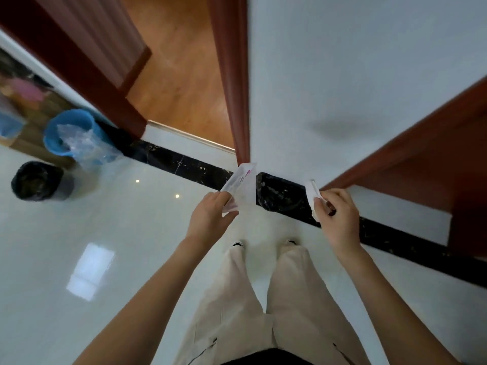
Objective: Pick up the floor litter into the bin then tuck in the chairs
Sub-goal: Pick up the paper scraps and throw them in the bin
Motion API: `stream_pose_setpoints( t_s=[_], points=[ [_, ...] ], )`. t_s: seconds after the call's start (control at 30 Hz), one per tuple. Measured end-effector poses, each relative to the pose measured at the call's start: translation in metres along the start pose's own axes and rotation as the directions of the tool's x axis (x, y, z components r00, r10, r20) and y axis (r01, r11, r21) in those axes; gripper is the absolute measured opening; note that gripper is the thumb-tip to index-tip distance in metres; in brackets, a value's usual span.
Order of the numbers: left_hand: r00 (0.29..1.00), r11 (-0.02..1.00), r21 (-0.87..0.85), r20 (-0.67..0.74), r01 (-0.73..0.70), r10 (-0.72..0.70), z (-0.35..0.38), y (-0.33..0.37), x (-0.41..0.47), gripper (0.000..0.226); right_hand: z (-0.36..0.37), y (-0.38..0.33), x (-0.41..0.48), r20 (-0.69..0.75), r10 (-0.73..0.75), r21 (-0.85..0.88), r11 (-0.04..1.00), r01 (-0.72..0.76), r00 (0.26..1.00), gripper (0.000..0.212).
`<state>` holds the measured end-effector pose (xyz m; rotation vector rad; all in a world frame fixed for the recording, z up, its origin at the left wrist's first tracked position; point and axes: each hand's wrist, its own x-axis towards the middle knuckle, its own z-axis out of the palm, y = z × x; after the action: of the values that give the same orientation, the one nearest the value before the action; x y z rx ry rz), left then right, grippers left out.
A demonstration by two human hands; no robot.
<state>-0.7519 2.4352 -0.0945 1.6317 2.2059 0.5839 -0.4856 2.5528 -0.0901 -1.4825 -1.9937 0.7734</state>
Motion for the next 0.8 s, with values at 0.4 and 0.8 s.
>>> stream_pose_setpoints(
  t_s=[0.4, 0.8],
  points=[
    [0.947, 0.996, -0.079, 0.314, -0.043, 0.066, 0.150, -0.054, 0.094, 0.024, 0.101, 0.109, -0.002, -0.157, 0.346, 0.070, 0.938, -0.339, 0.925, 0.005],
    [0.884, 0.981, -0.096, 0.426, -0.170, 0.194, 0.445, -0.165, 0.190, 0.024, 0.301, 0.336, 0.030, -0.092, 0.330, 0.050, 0.944, -0.326, 0.940, 0.009]
  ],
)
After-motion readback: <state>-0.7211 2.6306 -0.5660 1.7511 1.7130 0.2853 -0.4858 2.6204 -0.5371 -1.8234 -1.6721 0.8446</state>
